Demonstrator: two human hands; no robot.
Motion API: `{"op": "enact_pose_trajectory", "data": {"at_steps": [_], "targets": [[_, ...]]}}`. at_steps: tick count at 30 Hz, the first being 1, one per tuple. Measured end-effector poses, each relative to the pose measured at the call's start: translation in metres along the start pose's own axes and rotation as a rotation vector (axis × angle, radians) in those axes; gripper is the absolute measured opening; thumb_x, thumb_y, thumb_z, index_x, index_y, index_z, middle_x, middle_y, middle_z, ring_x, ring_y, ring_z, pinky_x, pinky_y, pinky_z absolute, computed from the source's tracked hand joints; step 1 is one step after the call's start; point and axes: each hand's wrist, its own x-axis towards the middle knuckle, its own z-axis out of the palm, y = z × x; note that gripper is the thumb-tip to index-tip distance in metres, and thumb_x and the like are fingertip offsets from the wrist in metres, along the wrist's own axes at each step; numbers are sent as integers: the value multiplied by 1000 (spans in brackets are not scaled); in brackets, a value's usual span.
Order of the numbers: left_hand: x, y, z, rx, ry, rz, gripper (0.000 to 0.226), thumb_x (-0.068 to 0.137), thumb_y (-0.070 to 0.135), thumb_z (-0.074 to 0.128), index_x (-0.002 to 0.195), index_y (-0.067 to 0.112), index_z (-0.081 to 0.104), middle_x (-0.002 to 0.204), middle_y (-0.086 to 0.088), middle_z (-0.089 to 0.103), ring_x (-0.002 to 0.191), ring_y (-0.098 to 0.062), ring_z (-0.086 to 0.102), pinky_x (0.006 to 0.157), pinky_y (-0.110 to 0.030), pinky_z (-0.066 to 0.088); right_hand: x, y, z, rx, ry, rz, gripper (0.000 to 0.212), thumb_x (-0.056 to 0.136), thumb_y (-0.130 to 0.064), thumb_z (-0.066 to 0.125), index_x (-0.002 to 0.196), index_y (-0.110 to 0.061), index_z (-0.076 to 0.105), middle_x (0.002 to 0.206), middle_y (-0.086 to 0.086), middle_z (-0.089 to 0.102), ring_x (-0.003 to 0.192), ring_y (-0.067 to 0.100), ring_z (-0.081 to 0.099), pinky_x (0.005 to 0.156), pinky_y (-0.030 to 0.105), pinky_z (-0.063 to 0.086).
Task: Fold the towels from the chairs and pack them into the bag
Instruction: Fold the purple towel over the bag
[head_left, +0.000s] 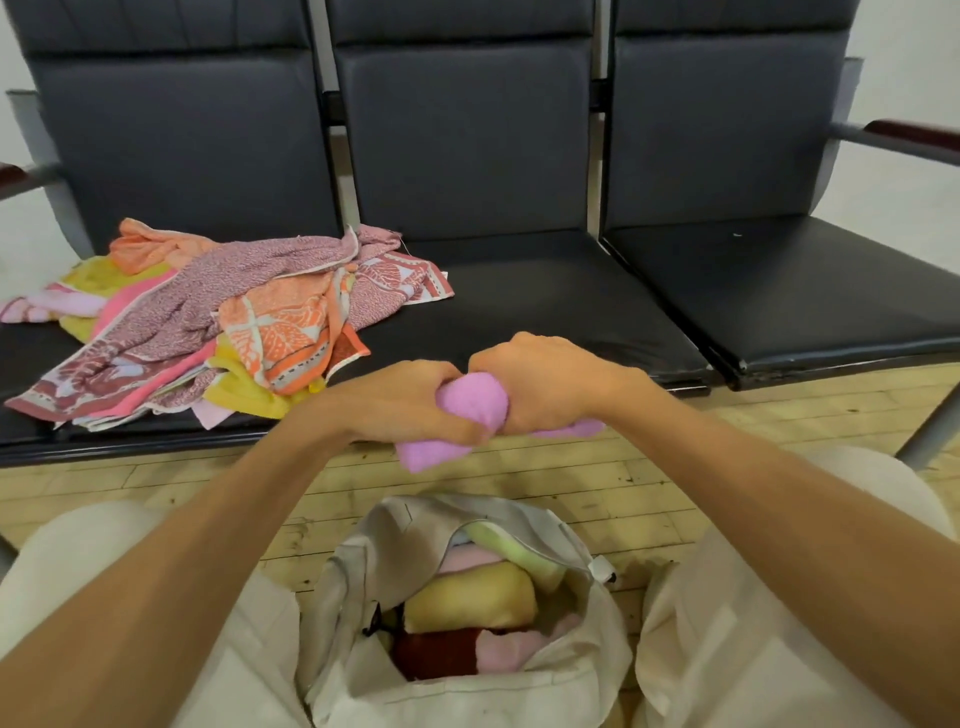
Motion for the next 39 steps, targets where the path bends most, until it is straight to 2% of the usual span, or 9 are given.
{"op": "enact_pose_trajectory", "data": {"at_steps": [6, 10, 14, 19, 24, 27, 29, 34, 39], "targets": [[9, -4, 18, 122, -95, -76, 38, 62, 39, 80, 90, 19, 64, 75, 5, 64, 62, -12, 58, 52, -23, 45, -9, 4, 18, 9, -194, 44, 48, 71, -39, 79, 111, -30, 55, 91, -12, 56, 85, 14, 53, 59, 27, 37], [-1, -11, 39, 339, -81, -112, 67, 27, 62, 55, 82, 25, 49, 81, 5, 59, 73, -17, 59, 70, -32, 54, -26, 10, 41, 378, -201, 39, 58, 69, -38, 85, 121, -29, 60, 106, -15, 62, 95, 10, 57, 78, 22, 44], [1, -43, 81, 224, -99, -71, 45, 55, 55, 79, 78, 32, 48, 77, 11, 57, 67, -7, 52, 59, -25, 45, -37, 9, 91, 532, -297, 72, 49, 80, -41, 77, 122, -22, 59, 112, -6, 64, 99, 15, 59, 86, 29, 49], [7, -100, 140, -117, -387, -169, 67, 67, 41, 85, 121, 24, 49, 104, 13, 58, 92, -7, 57, 72, -17, 48, -30, 10, 158, 571, -582, 144, 25, 94, -36, 58, 116, -27, 53, 114, -4, 57, 105, 17, 55, 89, 33, 47], [13, -154, 209, -242, -574, -225, 75, 83, 51, 67, 144, 22, 34, 136, 2, 50, 122, -17, 50, 106, -35, 43, -19, 16, 218, 594, -701, 197, 24, 91, -33, 60, 112, -21, 58, 106, -2, 61, 97, 17, 58, 79, 30, 48], [15, -171, 234, -84, -695, -252, 88, 86, 69, 48, 152, 23, 12, 149, 0, 37, 133, -22, 40, 112, -38, 32, -11, 18, 250, 607, -712, 192, 33, 88, -29, 64, 119, -19, 60, 106, -8, 60, 98, 13, 55, 76, 24, 46], [13, -179, 241, 194, -763, -254, 74, 97, 56, 39, 153, 21, 7, 146, -6, 42, 130, -28, 43, 108, -37, 32, -10, 21, 266, 636, -751, 230, 42, 87, -31, 66, 126, -20, 58, 117, -6, 60, 108, 17, 56, 86, 25, 47], [3, -196, 251, 669, -786, 13, 30, 100, 31, 43, 115, 12, 60, 116, -7, 63, 116, -27, 48, 98, -38, 30, -17, 30, 284, 627, -759, 303, 59, 91, -36, 63, 144, -22, 44, 143, 2, 50, 131, 22, 48, 105, 30, 37], [-7, -206, 228, 298, -474, 165, 15, 90, 23, 61, 98, 21, 74, 94, 6, 68, 97, -12, 57, 80, -25, 36, -12, 10, 282, 595, -608, 266, 53, 87, -41, 64, 137, -34, 50, 132, -7, 57, 123, 16, 51, 103, 30, 40]]}}
